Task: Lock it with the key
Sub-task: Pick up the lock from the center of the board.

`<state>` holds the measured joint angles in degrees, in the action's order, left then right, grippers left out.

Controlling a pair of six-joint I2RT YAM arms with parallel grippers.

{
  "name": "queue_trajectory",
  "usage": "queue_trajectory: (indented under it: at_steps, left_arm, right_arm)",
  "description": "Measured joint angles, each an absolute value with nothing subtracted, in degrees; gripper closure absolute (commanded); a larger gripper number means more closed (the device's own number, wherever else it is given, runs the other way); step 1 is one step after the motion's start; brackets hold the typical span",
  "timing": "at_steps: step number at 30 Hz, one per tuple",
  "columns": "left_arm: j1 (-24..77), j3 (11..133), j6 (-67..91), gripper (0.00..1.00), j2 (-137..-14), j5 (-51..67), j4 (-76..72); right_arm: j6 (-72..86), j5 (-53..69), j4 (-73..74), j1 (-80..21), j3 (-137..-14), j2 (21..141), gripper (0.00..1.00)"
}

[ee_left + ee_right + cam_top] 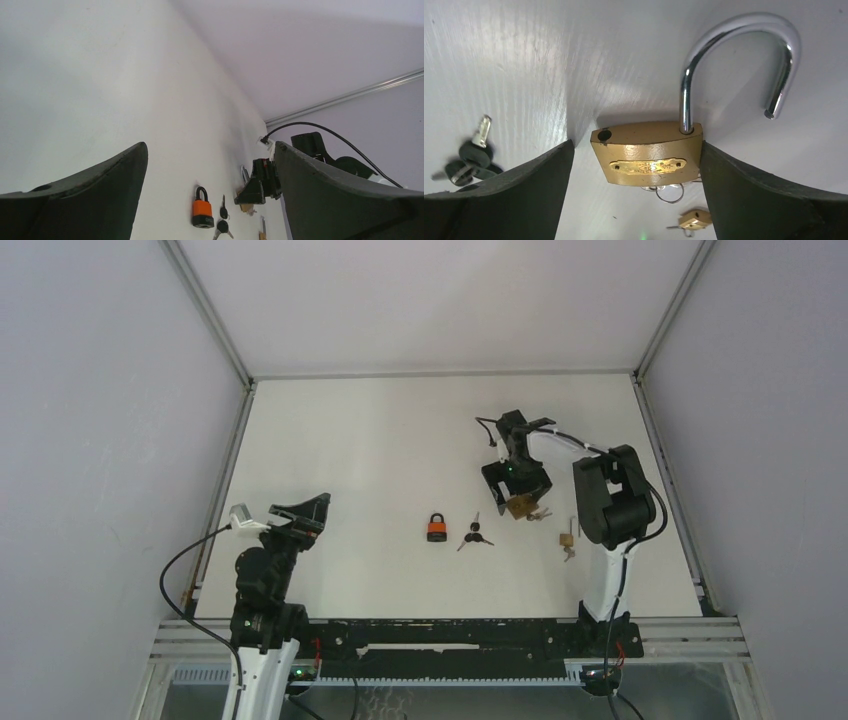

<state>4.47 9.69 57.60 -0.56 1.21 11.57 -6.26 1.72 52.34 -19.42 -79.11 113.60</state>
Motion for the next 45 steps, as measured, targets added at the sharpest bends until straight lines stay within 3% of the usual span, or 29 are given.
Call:
queue_trajectory:
  at_steps: [7, 13, 15, 17, 21, 23, 33, 41, 45]
  left_arm:
    - [4.5, 9.7, 57.6, 0.03, -0.6, 1.2, 11.6]
    - [4.5, 9.7, 57.6, 0.04, -0.6, 1.2, 11.6]
    - [4.5, 9.7, 57.6, 0.04, -0.6, 1.2, 11.6]
    - [4.5, 9.7, 57.6, 0.04, -0.6, 1.2, 11.6]
    - [4.5, 9.7, 57.6, 0.06, -0.6, 1.2, 11.6]
    - [4.5, 9.7, 57.5, 0.07, -0.6, 1.2, 11.6]
    - [4.5, 13.1, 48.7, 0.16, -5.6, 6.2, 8.9]
    - [4.4, 25.0, 34.8, 0.31, -14.7, 19.1, 8.8]
    - [5.7, 29.0, 30.0, 0.31, -19.6, 25.3, 11.8]
  right_arm:
    - [4.6, -0.6, 44.7, -19.8, -70.2, 107.1, 0.01]
    - [5.2, -1.5, 43.6, -20.5, -69.3, 106.6, 0.1]
    - [5.3, -1.7, 42.4, -20.7, -68.1, 105.7, 0.22]
    - [5.3, -1.3, 41.7, -20.8, -67.5, 105.3, 0.5]
    - [4.8, -1.3, 41.1, -20.8, -67.1, 104.7, 0.89]
    - [4.4, -1.8, 39.9, -20.9, -65.8, 103.6, 1.0]
    - [-0.3, -3.3, 26.7, -28.3, -49.5, 86.8, 1.0]
    - [-3.1, -5.3, 8.2, -34.3, -38.0, 75.3, 1.0]
    - [-5.0, -8.0, 2.6, -38.8, -35.9, 72.0, 1.0]
